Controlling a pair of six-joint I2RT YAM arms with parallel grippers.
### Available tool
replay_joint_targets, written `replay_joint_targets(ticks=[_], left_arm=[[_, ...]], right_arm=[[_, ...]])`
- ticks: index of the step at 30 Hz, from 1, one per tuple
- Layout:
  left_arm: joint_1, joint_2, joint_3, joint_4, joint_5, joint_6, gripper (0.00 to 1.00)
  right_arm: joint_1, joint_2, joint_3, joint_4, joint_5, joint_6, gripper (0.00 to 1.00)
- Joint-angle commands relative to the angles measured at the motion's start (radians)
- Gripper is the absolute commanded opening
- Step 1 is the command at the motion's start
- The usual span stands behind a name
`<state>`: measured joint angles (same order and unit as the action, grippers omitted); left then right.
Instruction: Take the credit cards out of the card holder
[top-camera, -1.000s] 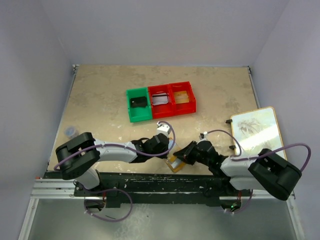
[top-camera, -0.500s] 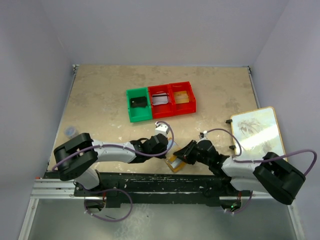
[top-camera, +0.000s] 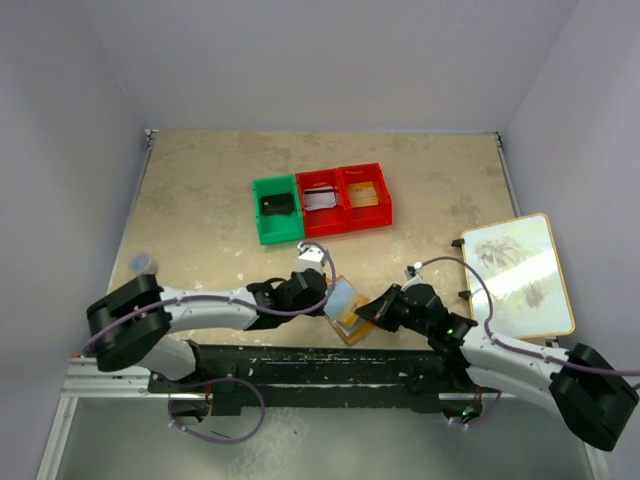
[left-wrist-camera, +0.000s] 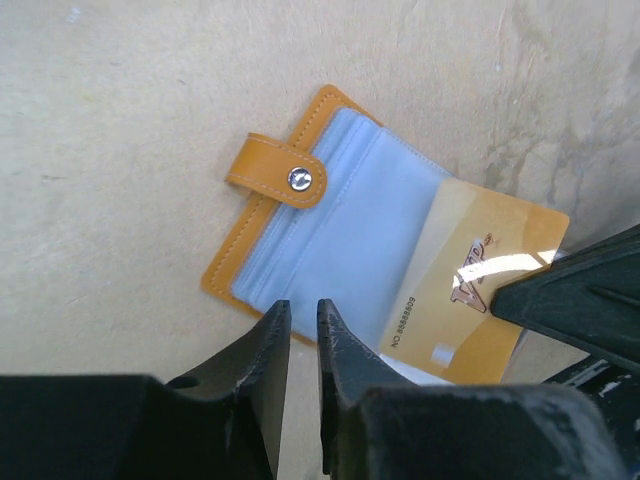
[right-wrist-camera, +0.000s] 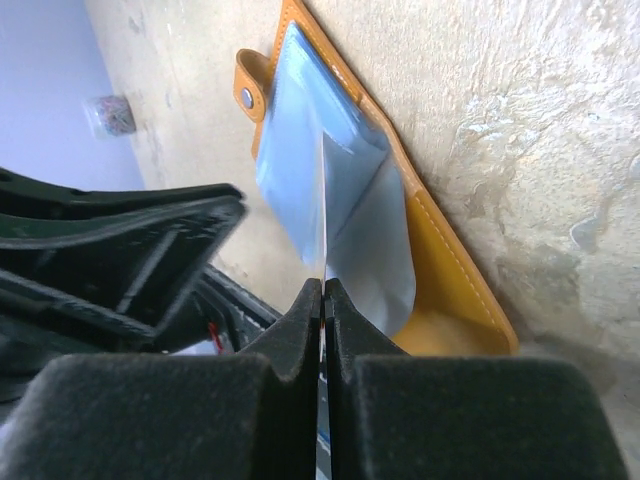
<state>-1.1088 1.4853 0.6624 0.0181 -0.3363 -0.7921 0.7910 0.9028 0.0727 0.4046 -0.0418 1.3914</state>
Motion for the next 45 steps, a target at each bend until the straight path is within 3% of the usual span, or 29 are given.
replay_joint_targets(ticks=[1,8,14,19,23,25,28,32,39,45], left_arm=[[-0.006,-0.177,-0.038,0.001,-0.109,-0.035,0.17],[-0.004,-0.418,-0.147,-0.093,-0.335,-0.114,0.38],[0.020,-0.575,-0.211,-0.239,-0.456,-0.194,0.58],[0.029,-0.650,-0.208,-0.360,-0.503,-0.235,0.64],[0.030,-0.675,-0.192,-0.433,-0.536,-0.280,0.66],[0.030,-0.683,-0.187,-0.459,-0.537,-0.304,0.67],[0.030,-0.681,-0.176,-0.484,-0.509,-0.317,0.67],[0.030,-0.665,-0.160,-0.547,-0.489,-0.347,0.67],[0.030,-0.721,-0.173,-0.541,-0.477,-0.326,0.67],[0.031,-0.731,-0.112,-0.585,-0.481,-0.262,0.67]], right_arm=[[-0.001,-0.129,0.095,-0.247,0.054,-0.168,0.00],[-0.001,-0.336,0.248,-0.527,0.202,-0.417,0.00],[-0.002,-0.368,0.345,-0.475,0.313,-0.686,0.00],[-0.001,-0.250,0.465,-0.265,0.440,-1.044,0.00],[-0.008,0.033,0.628,-0.179,0.613,-1.339,0.00],[-0.086,0.174,0.703,-0.150,0.506,-1.524,0.00],[-0.261,0.337,0.849,-0.198,0.263,-1.566,0.00],[-0.295,0.477,0.972,-0.207,0.108,-1.773,0.00],[-0.378,0.711,1.127,-0.205,-0.037,-1.842,0.00],[-0.383,0.854,1.219,-0.215,0.035,-1.831,0.00]])
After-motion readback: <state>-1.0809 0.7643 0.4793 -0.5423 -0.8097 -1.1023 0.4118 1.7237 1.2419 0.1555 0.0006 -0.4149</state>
